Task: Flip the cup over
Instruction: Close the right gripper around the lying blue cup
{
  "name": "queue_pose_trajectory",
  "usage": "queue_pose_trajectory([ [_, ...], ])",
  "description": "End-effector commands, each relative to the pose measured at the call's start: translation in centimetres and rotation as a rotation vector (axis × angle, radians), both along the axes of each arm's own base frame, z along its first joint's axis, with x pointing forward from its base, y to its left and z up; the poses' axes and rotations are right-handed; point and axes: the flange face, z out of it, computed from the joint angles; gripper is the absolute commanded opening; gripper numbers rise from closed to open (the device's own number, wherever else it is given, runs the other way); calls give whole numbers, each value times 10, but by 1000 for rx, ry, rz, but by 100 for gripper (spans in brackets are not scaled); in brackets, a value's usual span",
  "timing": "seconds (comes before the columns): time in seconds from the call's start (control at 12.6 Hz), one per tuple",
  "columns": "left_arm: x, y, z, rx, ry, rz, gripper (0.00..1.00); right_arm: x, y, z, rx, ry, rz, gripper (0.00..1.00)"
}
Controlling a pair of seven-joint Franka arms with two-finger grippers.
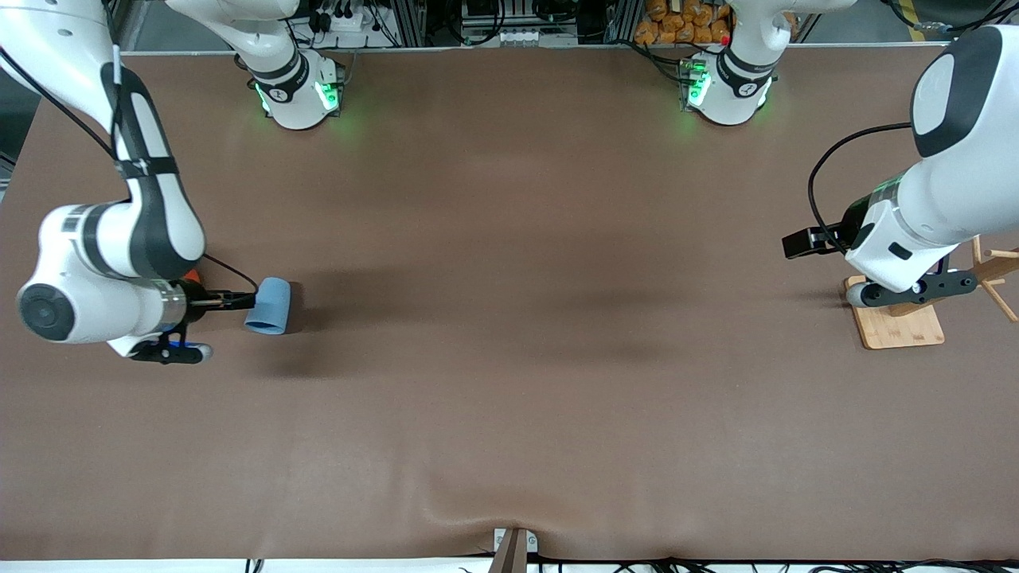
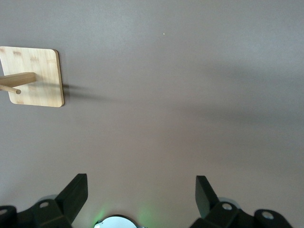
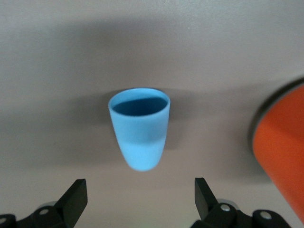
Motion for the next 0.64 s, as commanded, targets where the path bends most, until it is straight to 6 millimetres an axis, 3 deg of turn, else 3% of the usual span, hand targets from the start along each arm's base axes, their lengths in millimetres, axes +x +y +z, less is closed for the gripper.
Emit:
queue_pose_trajectory([
  [0.0,-4,-2,4,-7,3,17,100,-24,7,-29,5,-54,20,100],
  [0.4,-4,-2,4,-7,3,17,100,-36,9,-54,5,-50,24,100],
  [0.56,-4,-2,4,-8,3,16,100,-40,25,-63,6,-82,51,100],
])
